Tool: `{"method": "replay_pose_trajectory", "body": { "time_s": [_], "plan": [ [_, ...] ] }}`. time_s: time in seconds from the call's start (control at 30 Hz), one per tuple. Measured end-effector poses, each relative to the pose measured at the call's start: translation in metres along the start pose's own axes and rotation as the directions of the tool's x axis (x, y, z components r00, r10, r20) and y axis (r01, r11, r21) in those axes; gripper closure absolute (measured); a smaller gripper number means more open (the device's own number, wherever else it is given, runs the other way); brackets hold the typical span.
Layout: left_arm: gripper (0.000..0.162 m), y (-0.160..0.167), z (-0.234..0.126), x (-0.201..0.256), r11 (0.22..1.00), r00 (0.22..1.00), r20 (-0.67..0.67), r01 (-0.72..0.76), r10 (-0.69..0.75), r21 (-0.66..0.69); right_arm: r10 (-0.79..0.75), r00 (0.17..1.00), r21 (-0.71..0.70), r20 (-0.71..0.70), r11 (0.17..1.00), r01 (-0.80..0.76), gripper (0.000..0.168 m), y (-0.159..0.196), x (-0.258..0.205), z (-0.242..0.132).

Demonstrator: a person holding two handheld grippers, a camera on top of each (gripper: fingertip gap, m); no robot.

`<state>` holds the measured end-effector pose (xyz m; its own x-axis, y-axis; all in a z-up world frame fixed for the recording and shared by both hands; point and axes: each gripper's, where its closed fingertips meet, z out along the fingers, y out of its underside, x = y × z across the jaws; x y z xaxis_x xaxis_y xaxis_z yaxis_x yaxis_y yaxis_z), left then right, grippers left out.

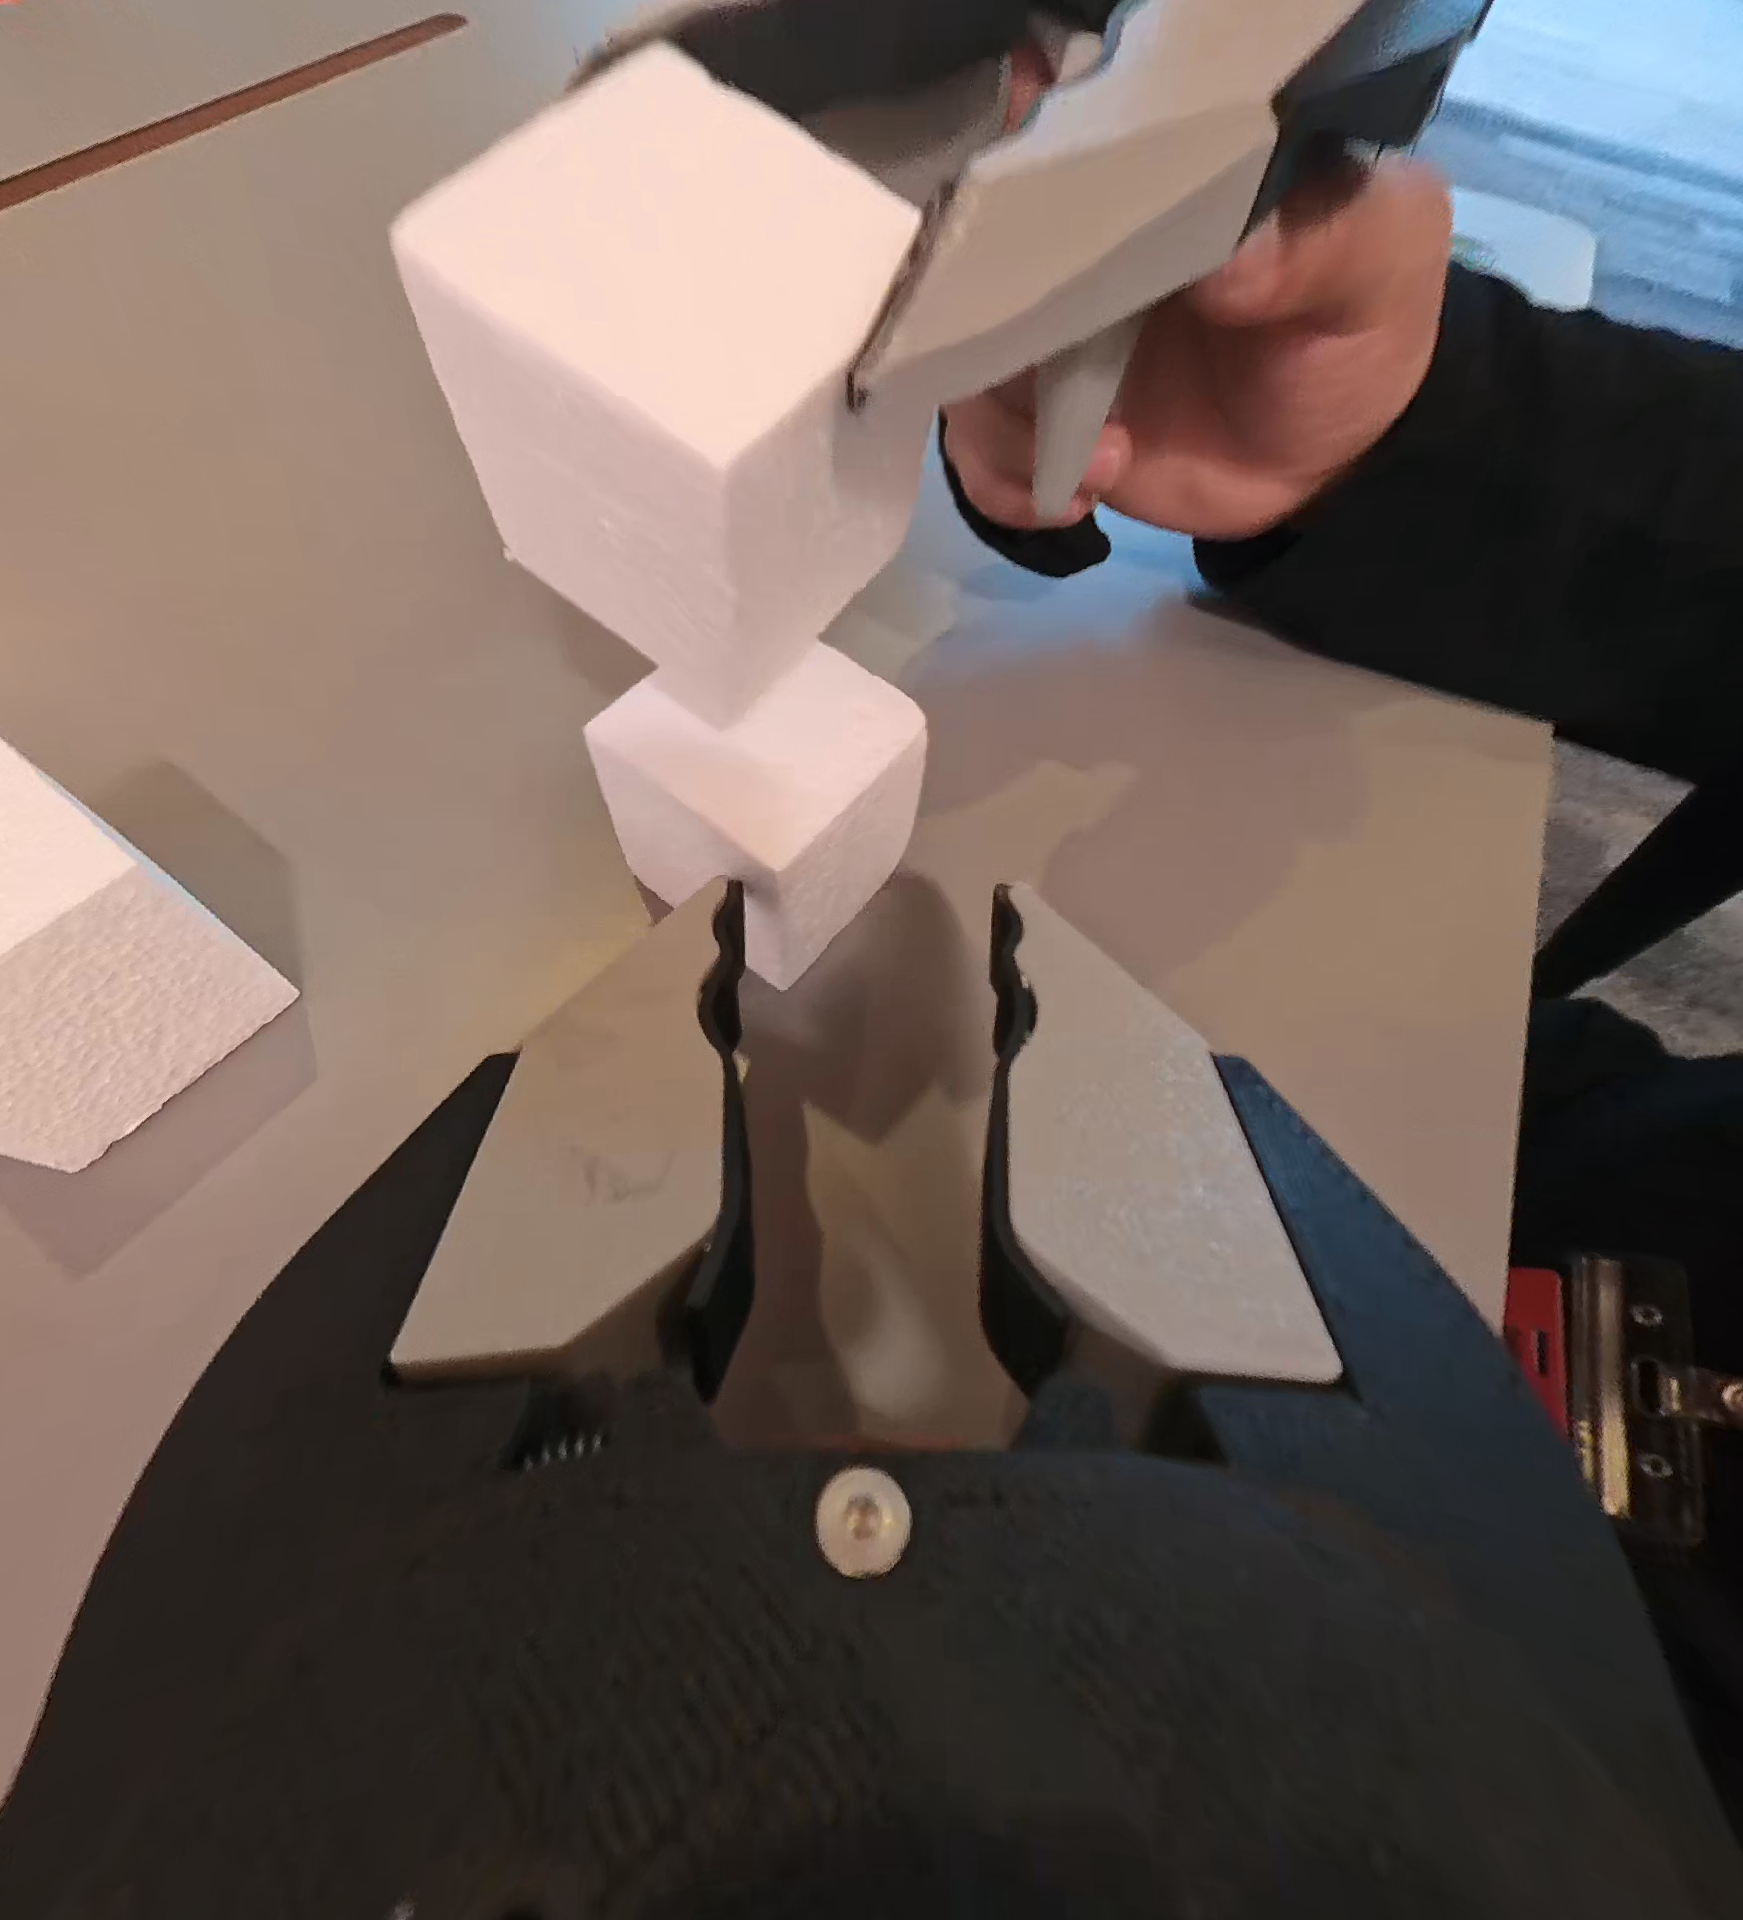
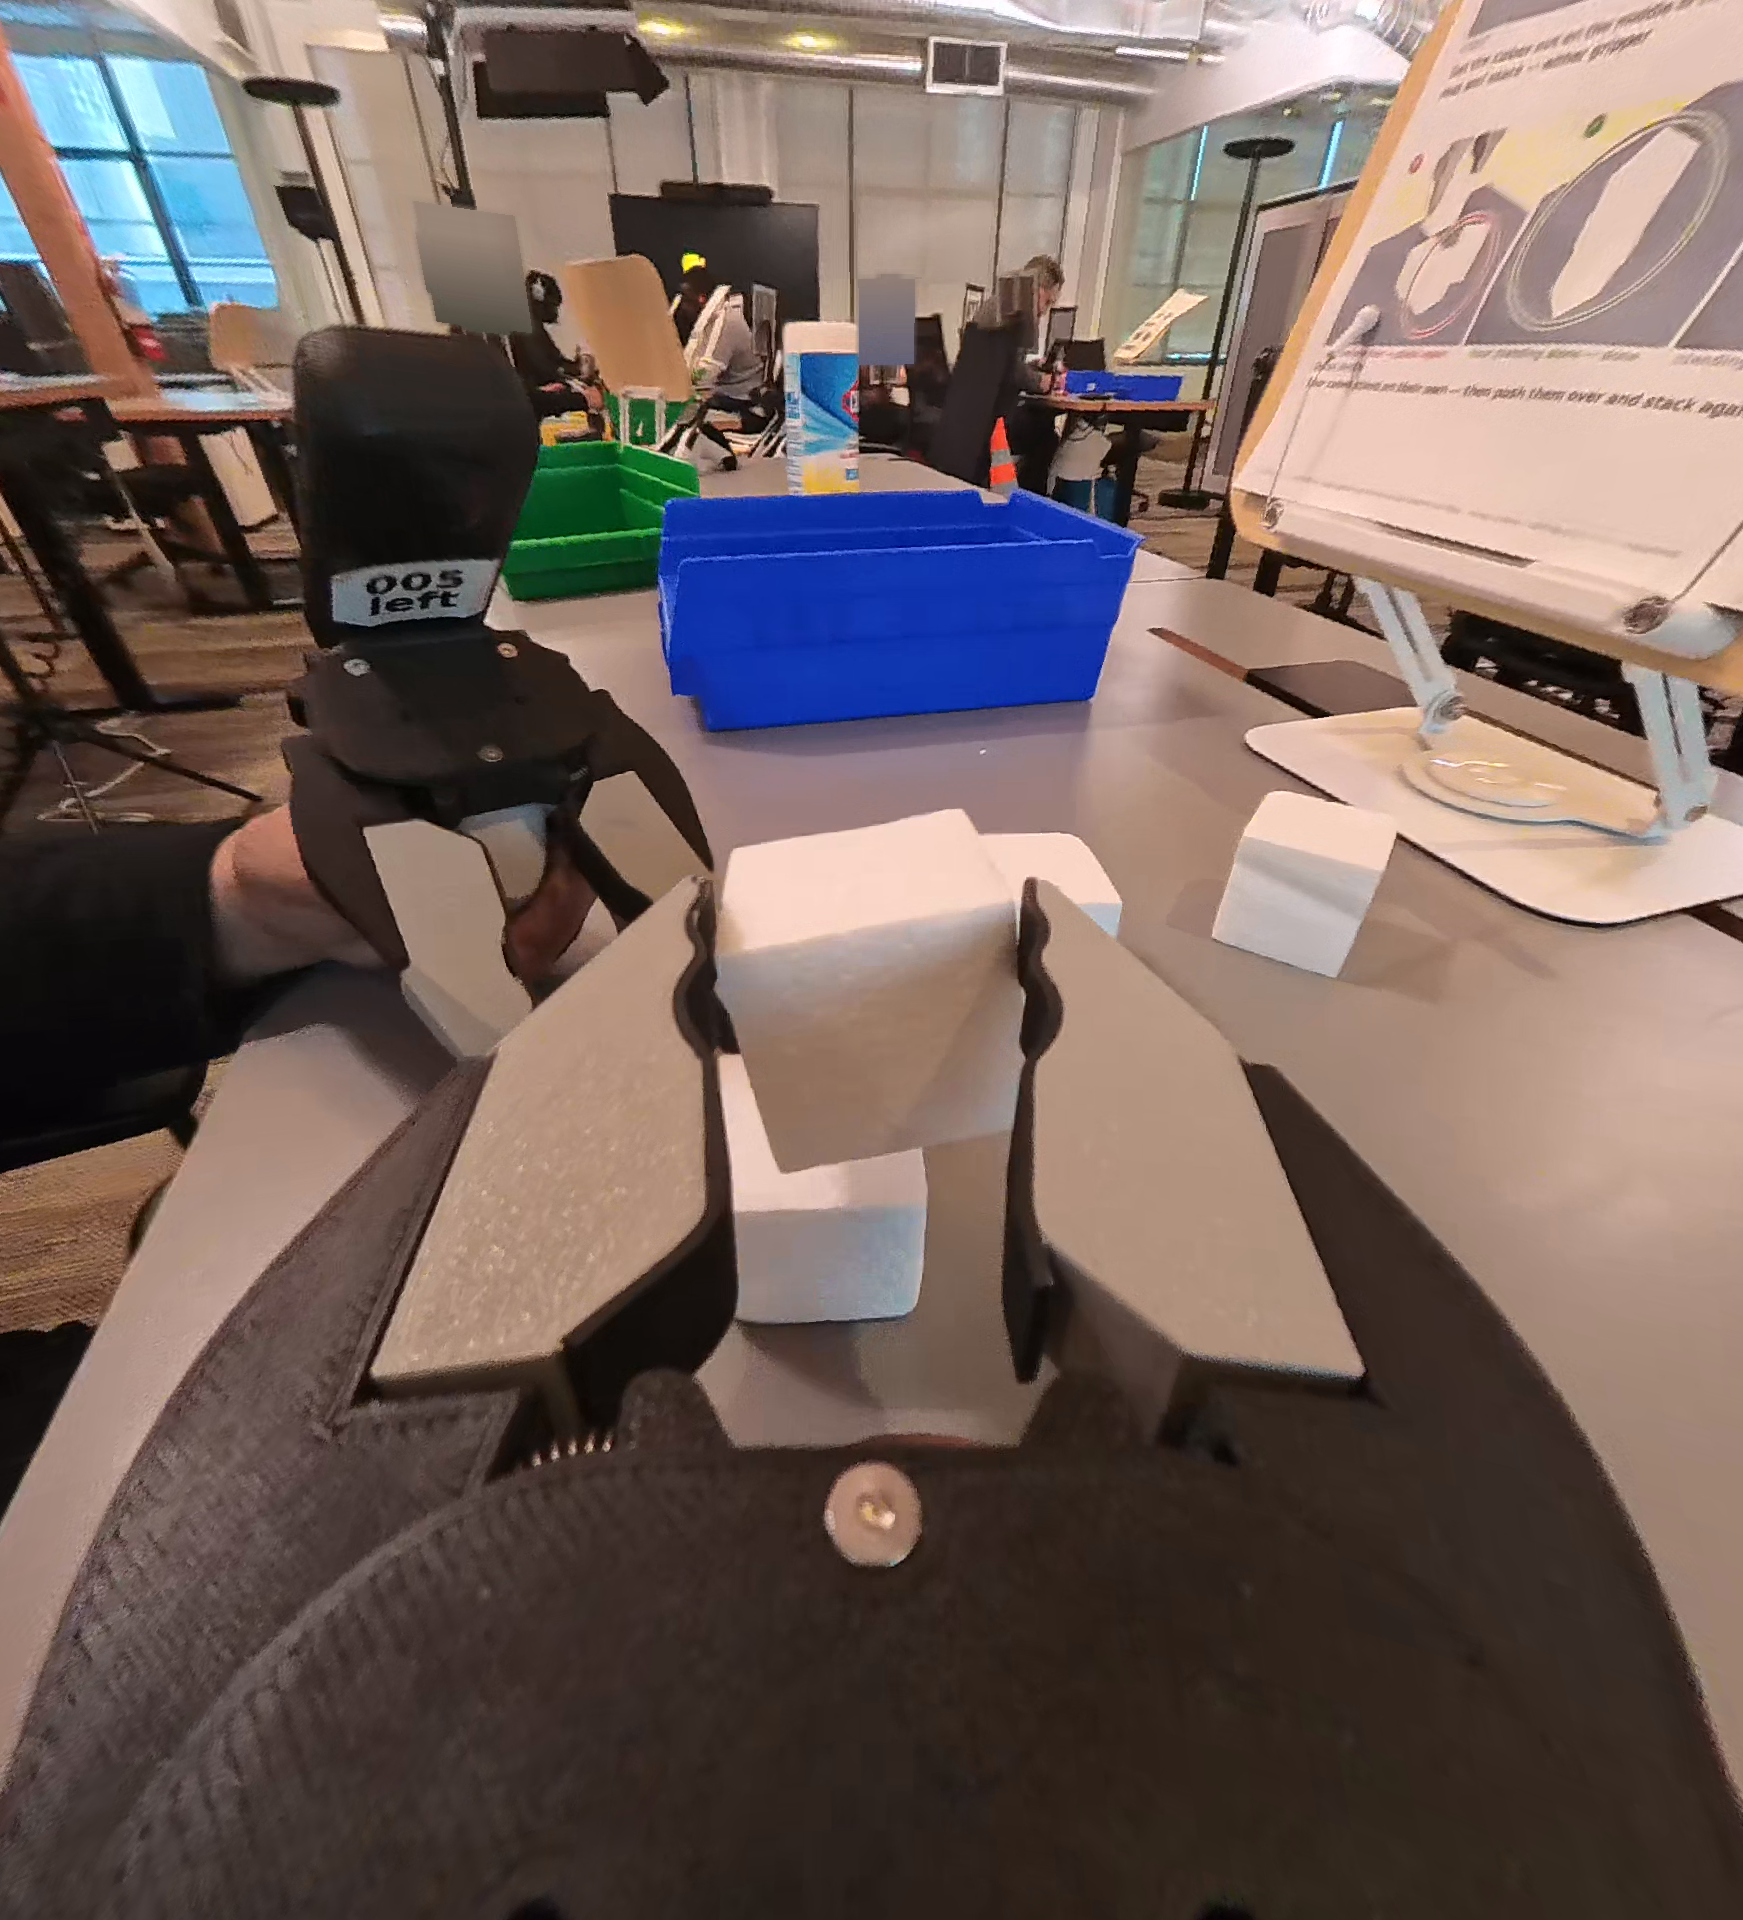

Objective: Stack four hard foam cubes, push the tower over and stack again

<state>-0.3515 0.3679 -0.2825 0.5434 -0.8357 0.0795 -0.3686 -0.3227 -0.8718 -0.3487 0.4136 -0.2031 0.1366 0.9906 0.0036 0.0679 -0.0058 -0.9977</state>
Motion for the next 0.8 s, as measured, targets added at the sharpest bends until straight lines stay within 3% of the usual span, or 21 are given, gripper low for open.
{"method": "replay_pose_trajectory", "body": {
  "time_s": [0.2, 0.33, 0.4, 0.47, 0.6, 0.8],
  "plan": [
    [0.125, -0.002, -0.006, 0.012, 0.994, 0.994, -0.013, -0.108, 0.108, 0.026, 0.043, 0.999, 0.049, 0.018, 0.998, -0.044, 0.112, -0.01, 0.001, -0.009],
    [0.16, -0.015, -0.019, 0.037, 0.953, 0.958, -0.041, -0.277, 0.283, 0.124, 0.069, 0.997, 0.088, 0.017, 0.994, -0.07, 0.113, -0.018, 0.006, -0.016],
    [0.162, -0.019, -0.019, 0.045, 0.935, 0.944, -0.029, -0.319, 0.327, 0.152, 0.075, 0.997, 0.103, 0.017, 0.992, -0.076, 0.113, -0.021, 0.007, -0.018],
    [0.162, -0.013, -0.009, 0.047, 0.94, 0.944, -0.039, -0.323, 0.329, 0.111, 0.081, 0.996, 0.109, 0.02, 0.991, -0.083, 0.113, -0.022, 0.008, -0.019],
    [0.162, 0.01, 0.019, 0.028, 0.954, 0.96, 0.008, -0.279, 0.281, -0.109, 0.078, 0.997, 0.098, 0.027, 0.992, -0.081, 0.112, -0.02, 0.006, -0.017],
    [0.162, 0.0, 0.037, 0.028, 0.952, 0.956, 0.051, -0.281, 0.289, -0.117, 0.068, 0.997, 0.059, 0.044, 0.996, -0.07, 0.112, -0.013, 0.001, -0.011]
  ]
}}
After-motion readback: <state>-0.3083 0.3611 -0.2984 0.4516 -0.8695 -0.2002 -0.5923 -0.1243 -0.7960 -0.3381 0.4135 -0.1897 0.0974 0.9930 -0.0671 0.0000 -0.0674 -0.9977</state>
